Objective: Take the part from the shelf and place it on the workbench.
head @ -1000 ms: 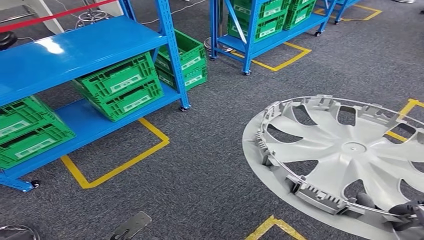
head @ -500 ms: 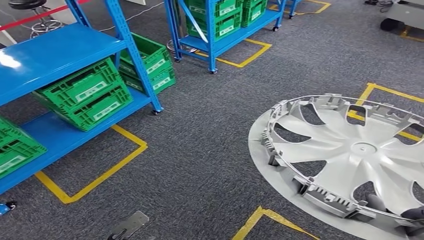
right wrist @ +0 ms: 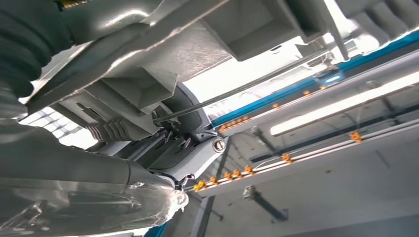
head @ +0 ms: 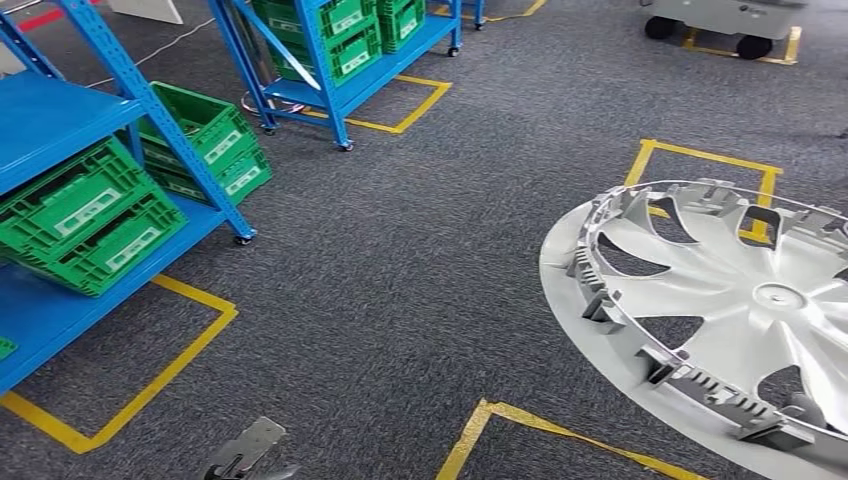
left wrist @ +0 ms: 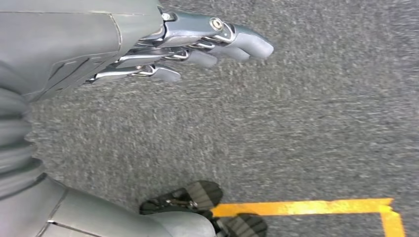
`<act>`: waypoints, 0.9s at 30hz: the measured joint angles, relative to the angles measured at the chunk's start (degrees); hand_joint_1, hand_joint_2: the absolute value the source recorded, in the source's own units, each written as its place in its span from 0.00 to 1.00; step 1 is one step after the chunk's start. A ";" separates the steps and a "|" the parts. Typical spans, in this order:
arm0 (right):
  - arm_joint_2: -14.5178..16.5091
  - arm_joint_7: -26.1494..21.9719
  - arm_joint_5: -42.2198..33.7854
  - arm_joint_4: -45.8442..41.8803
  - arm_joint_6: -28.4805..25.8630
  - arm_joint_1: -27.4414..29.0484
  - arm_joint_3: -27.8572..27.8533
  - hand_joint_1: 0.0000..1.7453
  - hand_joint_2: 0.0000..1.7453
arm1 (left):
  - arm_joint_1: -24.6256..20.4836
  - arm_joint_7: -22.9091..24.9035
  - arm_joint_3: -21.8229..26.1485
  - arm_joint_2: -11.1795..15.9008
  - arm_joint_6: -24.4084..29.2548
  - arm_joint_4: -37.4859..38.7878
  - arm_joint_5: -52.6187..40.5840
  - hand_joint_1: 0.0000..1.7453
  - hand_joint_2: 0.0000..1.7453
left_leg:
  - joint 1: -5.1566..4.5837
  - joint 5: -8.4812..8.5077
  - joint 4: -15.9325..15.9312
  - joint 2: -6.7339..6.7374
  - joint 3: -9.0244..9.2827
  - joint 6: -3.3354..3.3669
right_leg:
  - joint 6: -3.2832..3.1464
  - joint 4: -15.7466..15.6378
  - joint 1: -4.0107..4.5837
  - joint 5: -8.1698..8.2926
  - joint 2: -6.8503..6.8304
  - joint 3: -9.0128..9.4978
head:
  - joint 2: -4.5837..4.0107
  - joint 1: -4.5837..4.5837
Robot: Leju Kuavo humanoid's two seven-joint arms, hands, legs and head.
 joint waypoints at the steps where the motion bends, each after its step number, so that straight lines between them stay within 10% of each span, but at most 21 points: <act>1: 0.22 0.04 -0.10 -0.10 0.00 0.03 -0.35 1.00 1.00 | 0.01 0.00 0.23 -0.07 -0.02 -0.07 -0.08 0.00 1.00 | -0.03 0.12 -0.69 0.38 0.17 0.06 | 0.39 -0.26 -0.16 0.33 0.67 -0.24 | 0.00 -0.06; 4: 0.72 0.26 -0.16 -0.48 0.00 0.16 -1.14 1.00 1.00 | 0.06 0.00 0.67 -0.20 -0.03 -0.48 -0.29 0.00 1.00 | 0.28 1.39 -3.03 2.28 1.05 0.10 | 1.17 1.18 -0.08 -0.55 -1.43 -1.70 | 0.01 0.15; 6: 0.79 0.44 -0.19 -0.59 0.00 0.06 -1.44 1.00 1.00 | 0.26 0.01 0.85 -0.26 -0.05 -0.60 -0.38 0.00 1.00 | 0.47 1.65 -3.62 3.72 1.40 0.10 | 1.72 7.25 -0.06 -3.89 -4.88 -4.62 | 0.01 0.54; 9: 0.79 0.85 -0.20 -0.59 0.00 -0.06 -1.90 1.00 1.00 | 0.55 0.07 1.26 -0.37 -0.11 -0.60 -0.68 0.00 1.00 | 0.90 1.27 -3.49 6.09 1.61 -0.43 | 2.87 14.45 -0.92 -6.16 -6.58 -7.87 | 0.01 0.71; 13: 0.81 1.26 -0.26 -0.63 0.00 -0.20 -2.52 1.00 1.00 | 0.38 0.08 2.01 -0.22 -0.25 -0.63 -1.15 0.00 1.00 | 1.90 -0.47 -1.78 8.42 2.02 -2.73 | 5.03 3.26 -2.35 -1.31 -9.38 -1.02 | 0.01 0.77; 19: 1.22 1.34 -0.22 -1.18 0.00 -0.29 -3.07 1.00 1.00 | 0.07 0.07 2.36 -0.30 -0.28 -0.67 -1.30 0.00 1.00 | 2.46 -3.26 1.39 7.53 1.30 -4.11 | 1.76 2.25 -1.94 -1.48 -7.28 -0.75 | 0.00 -0.29; 23: 1.34 1.34 -0.21 -1.48 0.00 -0.33 -3.23 1.00 1.00 | 0.23 0.07 2.49 -0.50 -0.33 -0.67 -1.32 0.00 1.00 | 2.02 -10.07 15.49 4.73 -5.55 -3.13 | 0.56 1.82 -1.20 -0.92 -4.92 -1.11 | 0.01 -0.64; 25: 1.34 1.34 -0.22 -1.49 0.00 -0.32 -3.29 1.00 1.00 | 0.28 0.07 2.61 -0.51 -0.40 -0.67 -1.33 0.00 1.00 | 1.46 -8.91 16.81 4.36 -6.65 -2.20 | 0.32 1.81 -0.87 -0.75 -3.41 -1.26 | 0.01 -0.64; 27: 1.34 1.38 -0.25 -1.51 0.00 -0.32 -3.37 1.00 1.00 | 0.19 0.03 2.85 -0.51 -0.52 -0.67 -1.40 0.00 1.00 | 0.91 -4.53 10.48 3.04 -3.98 -1.26 | 0.29 1.80 -0.79 -0.54 -1.96 -1.28 | 0.01 -0.65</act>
